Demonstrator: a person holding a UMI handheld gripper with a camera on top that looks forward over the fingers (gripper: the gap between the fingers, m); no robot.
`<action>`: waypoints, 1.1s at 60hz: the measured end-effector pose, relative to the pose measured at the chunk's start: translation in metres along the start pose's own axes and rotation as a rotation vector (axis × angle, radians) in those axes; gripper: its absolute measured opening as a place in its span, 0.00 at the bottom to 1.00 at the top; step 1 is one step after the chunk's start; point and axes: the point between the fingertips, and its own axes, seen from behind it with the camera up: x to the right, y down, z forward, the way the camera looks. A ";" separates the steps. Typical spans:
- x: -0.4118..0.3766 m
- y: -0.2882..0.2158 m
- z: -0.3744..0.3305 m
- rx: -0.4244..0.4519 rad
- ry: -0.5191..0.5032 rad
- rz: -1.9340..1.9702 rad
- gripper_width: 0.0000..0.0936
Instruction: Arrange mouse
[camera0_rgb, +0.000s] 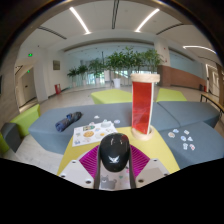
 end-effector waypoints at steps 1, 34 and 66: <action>-0.004 0.010 0.006 -0.022 -0.001 -0.005 0.44; -0.016 0.075 -0.015 -0.194 0.018 -0.108 0.88; -0.068 0.061 -0.210 -0.080 -0.020 -0.158 0.88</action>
